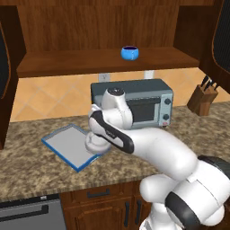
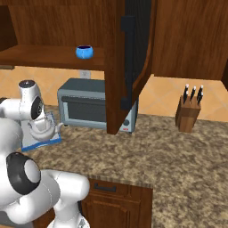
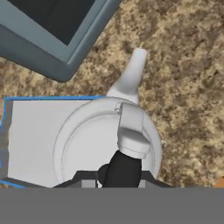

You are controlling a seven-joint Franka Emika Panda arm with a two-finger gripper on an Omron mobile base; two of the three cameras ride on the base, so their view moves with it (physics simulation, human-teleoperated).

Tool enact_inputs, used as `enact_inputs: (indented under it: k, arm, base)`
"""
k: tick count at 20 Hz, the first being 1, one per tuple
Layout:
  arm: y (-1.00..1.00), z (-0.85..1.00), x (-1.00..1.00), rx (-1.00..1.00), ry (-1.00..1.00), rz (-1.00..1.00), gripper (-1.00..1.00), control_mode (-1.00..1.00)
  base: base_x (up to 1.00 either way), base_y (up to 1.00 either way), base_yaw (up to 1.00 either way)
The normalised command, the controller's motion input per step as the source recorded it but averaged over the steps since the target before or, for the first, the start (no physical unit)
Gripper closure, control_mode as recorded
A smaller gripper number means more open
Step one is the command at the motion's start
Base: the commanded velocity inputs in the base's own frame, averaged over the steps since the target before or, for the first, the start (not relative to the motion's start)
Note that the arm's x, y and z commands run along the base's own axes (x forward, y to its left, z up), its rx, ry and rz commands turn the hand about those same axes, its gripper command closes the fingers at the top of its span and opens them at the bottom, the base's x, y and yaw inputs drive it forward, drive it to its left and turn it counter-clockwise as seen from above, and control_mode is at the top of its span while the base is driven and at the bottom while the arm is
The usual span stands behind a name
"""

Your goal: Pick the kettle from the counter and place it on the tray. Then pick the mug from the cabinet and place it on the tray. Then close the cabinet doors.

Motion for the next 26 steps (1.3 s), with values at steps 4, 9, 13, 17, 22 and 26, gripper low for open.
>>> enact_inputs:
  k: [4,9,13,17,22,26]
  arm:
    - [0.71,0.00,0.53,0.02,-0.07,0.00,1.00,-1.00]
    - [0.56,0.00,0.62,0.09,0.00,0.00,1.00,-1.00]
    - [0.37,-0.05,0.40,0.11,0.12,0.00,1.00,-1.00]
    - [0.29,-0.23,0.35,0.04,0.01,0.00,1.00,-1.00]
    - [0.31,-0.20,0.44,0.00,0.00,0.00,1.00,-1.00]
    - [0.31,-0.09,0.51,0.00,0.00,0.00,1.00,-1.00]
  base:
    - [0.00,0.00,0.00]
    - [0.00,0.00,0.00]
    - [0.00,0.00,0.00]
    - [0.00,0.00,0.00]
    - [0.00,0.00,0.00]
    - [0.00,0.00,0.00]
